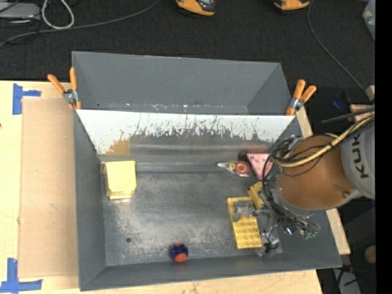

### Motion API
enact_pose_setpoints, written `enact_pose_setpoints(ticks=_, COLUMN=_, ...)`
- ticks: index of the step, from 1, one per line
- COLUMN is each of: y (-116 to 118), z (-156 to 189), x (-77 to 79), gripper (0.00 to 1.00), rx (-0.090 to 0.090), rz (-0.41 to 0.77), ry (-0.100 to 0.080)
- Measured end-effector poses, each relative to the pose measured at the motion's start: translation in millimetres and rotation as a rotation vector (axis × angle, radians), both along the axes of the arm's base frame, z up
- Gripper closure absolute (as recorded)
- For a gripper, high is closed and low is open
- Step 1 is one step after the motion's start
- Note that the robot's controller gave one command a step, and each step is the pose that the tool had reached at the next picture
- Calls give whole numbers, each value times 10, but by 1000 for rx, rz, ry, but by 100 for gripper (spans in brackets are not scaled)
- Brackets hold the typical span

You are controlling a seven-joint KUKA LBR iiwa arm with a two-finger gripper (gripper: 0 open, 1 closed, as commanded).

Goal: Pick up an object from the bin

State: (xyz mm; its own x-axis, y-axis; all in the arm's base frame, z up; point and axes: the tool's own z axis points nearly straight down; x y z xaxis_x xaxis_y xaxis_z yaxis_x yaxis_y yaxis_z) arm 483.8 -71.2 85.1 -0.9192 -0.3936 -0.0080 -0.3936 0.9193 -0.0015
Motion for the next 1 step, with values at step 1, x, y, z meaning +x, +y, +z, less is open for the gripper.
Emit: enact_pose_setpoints(ticks=1, y=-57, z=-132, x=57, gripper=100, rx=2, rz=108, ry=-2)
